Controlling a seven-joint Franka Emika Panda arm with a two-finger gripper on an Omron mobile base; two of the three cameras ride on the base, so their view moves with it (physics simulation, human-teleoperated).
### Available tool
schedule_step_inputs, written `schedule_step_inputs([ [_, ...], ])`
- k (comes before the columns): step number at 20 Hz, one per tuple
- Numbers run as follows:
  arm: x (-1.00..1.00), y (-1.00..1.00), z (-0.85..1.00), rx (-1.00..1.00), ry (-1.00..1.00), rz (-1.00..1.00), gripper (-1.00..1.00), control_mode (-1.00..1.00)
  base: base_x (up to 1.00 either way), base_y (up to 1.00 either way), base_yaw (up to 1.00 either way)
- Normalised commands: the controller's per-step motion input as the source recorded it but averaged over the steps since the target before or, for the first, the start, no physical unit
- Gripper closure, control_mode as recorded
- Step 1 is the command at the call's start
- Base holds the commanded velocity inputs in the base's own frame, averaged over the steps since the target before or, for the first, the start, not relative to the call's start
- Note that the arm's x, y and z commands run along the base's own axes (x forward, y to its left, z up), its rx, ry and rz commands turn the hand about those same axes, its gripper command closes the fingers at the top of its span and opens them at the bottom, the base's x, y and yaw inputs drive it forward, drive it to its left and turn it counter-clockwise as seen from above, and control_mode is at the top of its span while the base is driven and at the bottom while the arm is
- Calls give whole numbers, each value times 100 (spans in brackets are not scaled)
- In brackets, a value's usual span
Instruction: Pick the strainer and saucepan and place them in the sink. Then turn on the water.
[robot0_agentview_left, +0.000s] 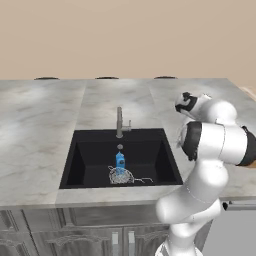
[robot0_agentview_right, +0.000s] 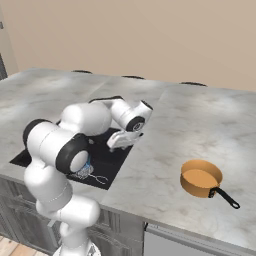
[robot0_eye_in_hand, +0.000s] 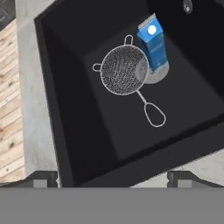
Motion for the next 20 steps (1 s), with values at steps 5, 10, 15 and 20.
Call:
schedule_step_inputs([
  [5,-34,-72,17,4,11,-31,-100,-100,0,0,0],
  [10,-19,-52,-3,0,11,-22,-100,-100,0,0,0],
  [15,-30,-56,-1,-1,-2,-6,-100,-100,0,0,0],
  [20,-49,-61,9,-8,-7,-8,-100,-100,0,0,0],
])
